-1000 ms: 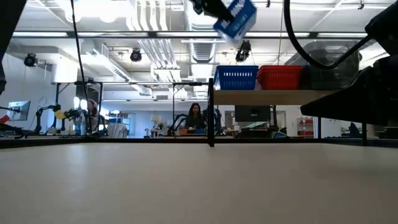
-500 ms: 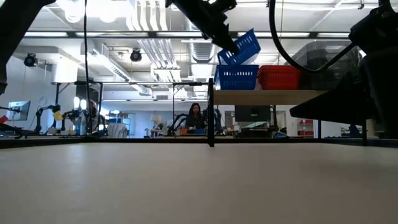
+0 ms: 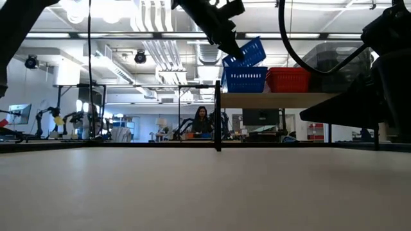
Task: Stack baskets on shelf by color
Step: Stack the blue bin on the other blue bin on the shelf
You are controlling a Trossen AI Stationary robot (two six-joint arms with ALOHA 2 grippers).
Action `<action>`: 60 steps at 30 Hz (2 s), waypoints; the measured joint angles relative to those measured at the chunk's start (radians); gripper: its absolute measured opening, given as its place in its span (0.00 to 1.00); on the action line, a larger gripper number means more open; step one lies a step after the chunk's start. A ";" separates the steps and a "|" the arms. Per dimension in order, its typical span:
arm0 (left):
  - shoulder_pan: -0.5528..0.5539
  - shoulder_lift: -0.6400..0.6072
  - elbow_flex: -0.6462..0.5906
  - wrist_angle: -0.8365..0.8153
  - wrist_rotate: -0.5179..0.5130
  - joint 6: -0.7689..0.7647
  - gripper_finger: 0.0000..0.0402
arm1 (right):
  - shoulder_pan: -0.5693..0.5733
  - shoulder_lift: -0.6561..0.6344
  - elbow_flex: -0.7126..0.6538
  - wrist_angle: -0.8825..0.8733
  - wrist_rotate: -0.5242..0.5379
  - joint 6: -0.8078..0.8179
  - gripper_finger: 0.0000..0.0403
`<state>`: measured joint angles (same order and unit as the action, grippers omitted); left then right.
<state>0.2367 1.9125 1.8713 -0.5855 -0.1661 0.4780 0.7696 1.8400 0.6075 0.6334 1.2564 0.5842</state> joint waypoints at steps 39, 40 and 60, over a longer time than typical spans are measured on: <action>0.014 -0.011 -0.002 -0.035 -0.025 -0.019 0.19 | 0.000 0.000 0.000 0.000 -0.001 0.000 0.02; 0.014 -0.011 -0.002 -0.035 -0.026 -0.019 0.17 | 0.000 0.000 0.000 0.000 -0.001 0.000 0.02; -0.008 -0.042 -0.002 -0.046 -0.024 -0.020 0.01 | 0.000 0.000 0.000 -0.001 -0.001 0.000 0.02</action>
<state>0.2291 1.8709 1.8694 -0.6316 -0.1905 0.4582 0.7696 1.8400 0.6075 0.6328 1.2554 0.5838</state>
